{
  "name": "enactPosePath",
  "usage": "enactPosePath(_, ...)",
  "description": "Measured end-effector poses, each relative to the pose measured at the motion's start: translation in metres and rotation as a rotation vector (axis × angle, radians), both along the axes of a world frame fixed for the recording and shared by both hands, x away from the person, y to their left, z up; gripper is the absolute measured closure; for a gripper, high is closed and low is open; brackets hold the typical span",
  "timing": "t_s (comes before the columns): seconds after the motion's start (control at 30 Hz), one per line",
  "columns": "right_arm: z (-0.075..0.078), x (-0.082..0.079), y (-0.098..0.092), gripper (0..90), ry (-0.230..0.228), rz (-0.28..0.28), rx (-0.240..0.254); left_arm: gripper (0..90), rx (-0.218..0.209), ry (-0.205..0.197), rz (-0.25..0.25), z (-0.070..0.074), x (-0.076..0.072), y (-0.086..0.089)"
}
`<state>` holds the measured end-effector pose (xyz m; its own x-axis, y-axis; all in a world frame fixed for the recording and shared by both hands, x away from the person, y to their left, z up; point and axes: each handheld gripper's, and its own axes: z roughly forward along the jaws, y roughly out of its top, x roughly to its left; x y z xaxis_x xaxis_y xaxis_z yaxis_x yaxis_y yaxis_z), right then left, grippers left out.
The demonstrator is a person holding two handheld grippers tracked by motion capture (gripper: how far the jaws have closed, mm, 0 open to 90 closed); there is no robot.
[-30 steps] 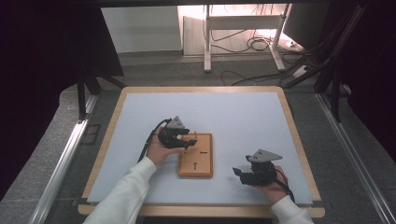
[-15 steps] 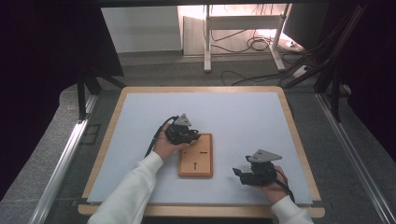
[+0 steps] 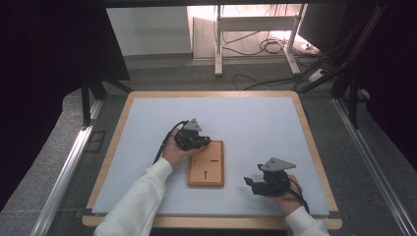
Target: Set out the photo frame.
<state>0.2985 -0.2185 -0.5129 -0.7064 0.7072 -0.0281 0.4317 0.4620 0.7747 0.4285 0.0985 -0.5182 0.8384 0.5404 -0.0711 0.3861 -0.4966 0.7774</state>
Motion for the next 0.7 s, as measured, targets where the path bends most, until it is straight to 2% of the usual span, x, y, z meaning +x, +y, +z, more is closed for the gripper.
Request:
enactPosePath(0.27,0.0,0.0,0.001,28.6,-0.002,0.001,-0.001,84.1,-0.004,0.048,-0.013,0.002,0.005,0.002)
enactPosePath(0.53,0.004,-0.005,0.009,27.8,-0.04,0.045,0.01,83.8,-0.008,0.092,-0.034,0.004,0.011,0.003)
enactPosePath(0.67,0.007,-0.01,0.02,24.6,-0.069,0.082,-0.017,83.5,-0.013,0.12,-0.039,0.004,0.014,0.003)
enactPosePath(0.7,0.007,-0.013,0.029,21.2,-0.099,0.101,-0.051,83.3,-0.016,0.125,-0.044,0.004,0.015,0.004)
